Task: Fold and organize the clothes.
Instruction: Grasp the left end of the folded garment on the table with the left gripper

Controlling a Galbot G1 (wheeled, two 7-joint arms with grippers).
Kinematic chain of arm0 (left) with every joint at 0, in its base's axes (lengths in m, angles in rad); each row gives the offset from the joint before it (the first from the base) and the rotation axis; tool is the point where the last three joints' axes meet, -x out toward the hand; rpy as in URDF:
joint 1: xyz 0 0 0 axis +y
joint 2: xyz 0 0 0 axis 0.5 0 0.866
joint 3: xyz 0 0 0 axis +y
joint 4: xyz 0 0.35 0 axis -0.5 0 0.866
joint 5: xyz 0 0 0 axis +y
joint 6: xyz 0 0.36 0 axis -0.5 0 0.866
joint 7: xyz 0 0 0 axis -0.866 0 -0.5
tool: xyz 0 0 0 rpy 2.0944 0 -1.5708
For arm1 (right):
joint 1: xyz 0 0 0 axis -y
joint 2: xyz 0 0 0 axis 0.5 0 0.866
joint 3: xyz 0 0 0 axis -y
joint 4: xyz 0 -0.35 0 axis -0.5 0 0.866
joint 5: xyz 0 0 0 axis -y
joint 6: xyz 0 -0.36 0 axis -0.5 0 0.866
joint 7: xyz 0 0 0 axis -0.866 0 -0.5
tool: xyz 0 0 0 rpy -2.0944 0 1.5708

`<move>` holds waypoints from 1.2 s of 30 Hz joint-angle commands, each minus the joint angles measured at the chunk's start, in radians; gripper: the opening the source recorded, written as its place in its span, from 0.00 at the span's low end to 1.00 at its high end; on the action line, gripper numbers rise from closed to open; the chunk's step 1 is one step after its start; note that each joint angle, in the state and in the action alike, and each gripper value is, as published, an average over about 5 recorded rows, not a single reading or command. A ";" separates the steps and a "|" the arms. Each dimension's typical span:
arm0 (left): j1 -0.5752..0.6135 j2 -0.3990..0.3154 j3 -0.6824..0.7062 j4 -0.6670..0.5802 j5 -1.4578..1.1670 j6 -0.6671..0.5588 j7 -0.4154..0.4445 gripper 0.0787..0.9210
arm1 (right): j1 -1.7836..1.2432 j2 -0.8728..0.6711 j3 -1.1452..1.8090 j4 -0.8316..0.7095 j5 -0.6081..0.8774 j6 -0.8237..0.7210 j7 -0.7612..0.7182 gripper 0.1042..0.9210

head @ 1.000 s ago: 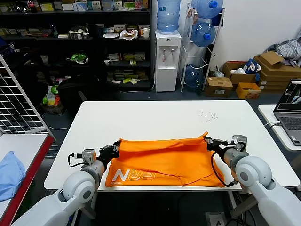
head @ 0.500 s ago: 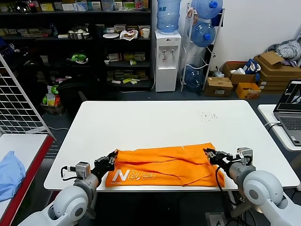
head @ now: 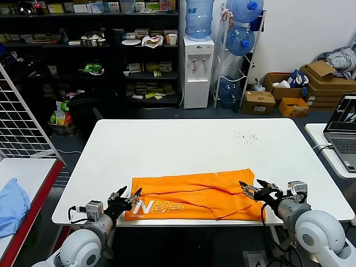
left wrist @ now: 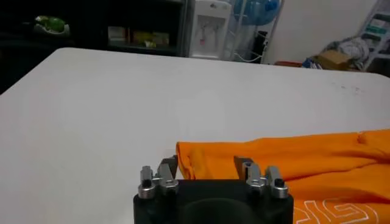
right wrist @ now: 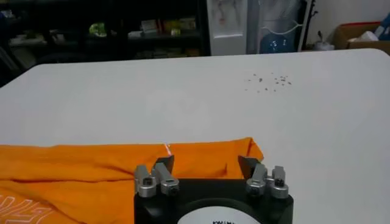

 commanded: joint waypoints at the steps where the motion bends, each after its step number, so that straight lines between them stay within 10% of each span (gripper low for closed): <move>1: 0.026 -0.050 -0.011 0.051 0.015 -0.012 0.006 0.73 | -0.031 0.007 0.029 0.010 -0.004 0.001 -0.001 0.88; 13: 0.017 -0.084 0.004 0.092 0.017 -0.029 0.003 0.99 | -0.042 0.016 0.037 0.011 -0.008 0.001 0.001 1.00; 36: 0.030 -0.105 0.020 0.093 0.046 -0.048 -0.002 0.25 | -0.044 0.022 0.039 0.007 -0.008 0.008 0.003 1.00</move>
